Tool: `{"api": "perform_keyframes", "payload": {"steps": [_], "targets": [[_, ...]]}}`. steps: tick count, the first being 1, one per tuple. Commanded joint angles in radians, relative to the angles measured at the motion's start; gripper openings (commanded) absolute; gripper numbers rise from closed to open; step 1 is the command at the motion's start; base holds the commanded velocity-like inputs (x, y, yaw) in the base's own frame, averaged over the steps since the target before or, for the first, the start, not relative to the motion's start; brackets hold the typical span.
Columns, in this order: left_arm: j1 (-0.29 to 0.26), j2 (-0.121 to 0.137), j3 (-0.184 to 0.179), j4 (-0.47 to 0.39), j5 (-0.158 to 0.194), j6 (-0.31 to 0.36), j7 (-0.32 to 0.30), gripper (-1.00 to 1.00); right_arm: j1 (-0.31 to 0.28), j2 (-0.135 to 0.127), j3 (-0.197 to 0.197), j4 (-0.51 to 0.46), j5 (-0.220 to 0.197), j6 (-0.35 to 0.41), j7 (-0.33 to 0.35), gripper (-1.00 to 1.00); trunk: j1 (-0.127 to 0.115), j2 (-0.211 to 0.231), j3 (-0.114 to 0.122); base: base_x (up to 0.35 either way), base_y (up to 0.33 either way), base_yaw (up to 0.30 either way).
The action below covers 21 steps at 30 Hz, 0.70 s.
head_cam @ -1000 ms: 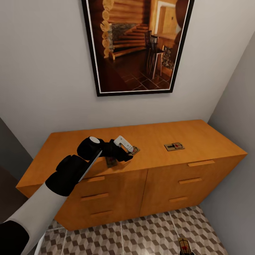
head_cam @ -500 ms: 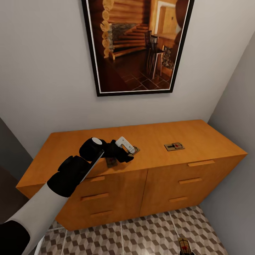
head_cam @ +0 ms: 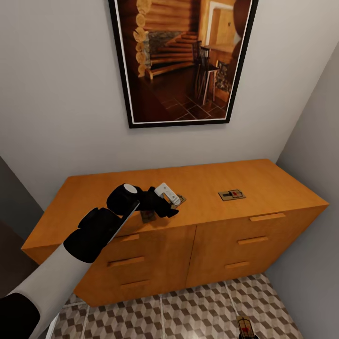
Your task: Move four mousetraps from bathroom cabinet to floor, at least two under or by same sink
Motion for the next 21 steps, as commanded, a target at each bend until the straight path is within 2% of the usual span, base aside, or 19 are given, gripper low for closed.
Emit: {"api": "perform_keyframes", "payload": {"steps": [1,21], "targets": [[-0.001,0.001,-0.001,-0.001,-0.009,0.002,-0.008,1.0,0.0,0.0,-0.003,0.001,0.009,-0.002,-0.006,-1.0,0.0,0.0,-0.001,0.0,0.0,0.0],[-0.001,0.002,-0.007,0.0,-0.009,0.002,-0.008,1.0,0.0,0.0,-0.003,0.0,0.009,-0.001,-0.006,-1.0,0.0,0.0,-0.005,0.0,0.0,0.0]]}}
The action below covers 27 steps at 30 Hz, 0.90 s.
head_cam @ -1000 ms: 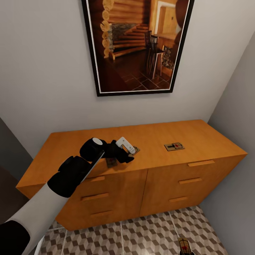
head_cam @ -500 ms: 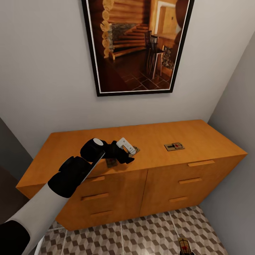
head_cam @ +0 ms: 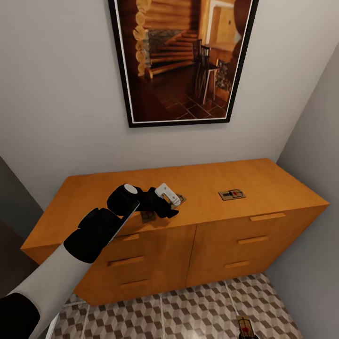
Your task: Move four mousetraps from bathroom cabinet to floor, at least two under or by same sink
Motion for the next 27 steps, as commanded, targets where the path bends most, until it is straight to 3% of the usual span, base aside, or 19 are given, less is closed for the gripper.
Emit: {"api": "perform_keyframes", "payload": {"steps": [1,27], "targets": [[-0.001,0.001,-0.001,-0.001,-0.009,0.002,-0.008,1.0,0.0,0.0,-0.003,0.0,0.009,-0.002,-0.006,-1.0,0.0,0.0,-0.001,0.0,0.0,0.0],[-0.001,0.005,-0.002,0.004,-0.008,0.002,-0.008,1.0,0.0,0.0,-0.003,0.001,0.009,-0.001,-0.006,-1.0,0.0,0.0,-0.016,0.0,0.0,0.0]]}}
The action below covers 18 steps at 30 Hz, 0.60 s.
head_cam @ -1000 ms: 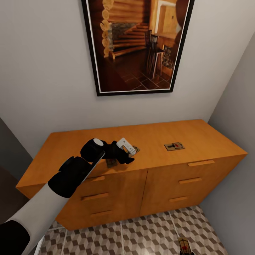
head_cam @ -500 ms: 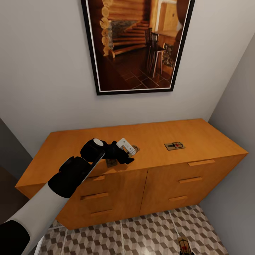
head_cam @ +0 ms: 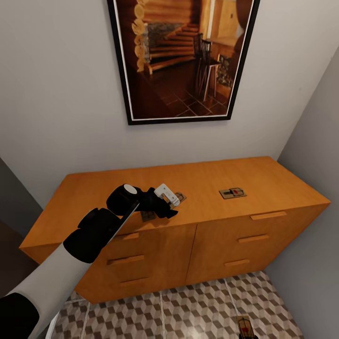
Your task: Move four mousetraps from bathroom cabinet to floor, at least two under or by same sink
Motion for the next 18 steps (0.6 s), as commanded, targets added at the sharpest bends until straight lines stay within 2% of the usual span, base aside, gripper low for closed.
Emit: {"api": "perform_keyframes", "payload": {"steps": [1,18], "targets": [[-0.001,0.001,-0.001,-0.001,-0.009,0.002,-0.008,1.0,0.0,0.0,-0.003,0.0,0.009,-0.002,-0.006,-1.0,0.0,0.0,-0.002,0.0,0.0,0.0],[-0.001,0.001,-0.003,0.001,-0.008,0.002,-0.008,1.0,0.0,0.0,-0.003,0.001,0.009,-0.002,-0.006,-1.0,0.0,0.0,-0.013,0.0,0.0,0.0]]}}
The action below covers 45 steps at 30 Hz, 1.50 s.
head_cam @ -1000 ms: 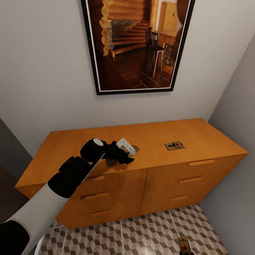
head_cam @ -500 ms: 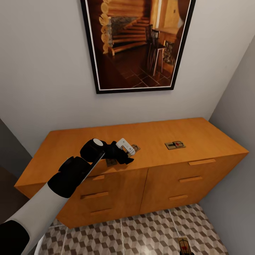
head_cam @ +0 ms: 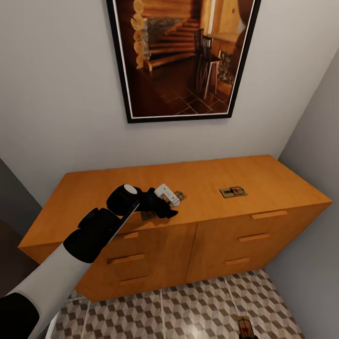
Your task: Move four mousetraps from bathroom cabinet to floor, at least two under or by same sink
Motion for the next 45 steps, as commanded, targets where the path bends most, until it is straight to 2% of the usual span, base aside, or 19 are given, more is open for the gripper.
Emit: {"api": "perform_keyframes", "payload": {"steps": [1,17,45], "targets": [[0.0,0.001,-0.001,-0.001,-0.014,0.002,-0.008,1.0,0.0,0.0,-0.003,0.0,0.009,-0.002,-0.006,-1.0,0.0,0.0,-0.002,0.0,0.0,0.0],[0.0,0.001,-0.001,0.007,-0.014,0.002,-0.008,1.0,0.0,0.0,-0.003,0.0,0.009,-0.002,-0.006,-1.0,0.0,0.0,-0.011,0.0,0.0,0.0],[0.0,0.005,-0.002,0.021,-0.013,0.002,-0.008,1.0,0.0,0.0,-0.003,0.0,0.009,-0.002,-0.006,-1.0,0.0,0.0,-0.012,0.0,0.0,0.0]]}}
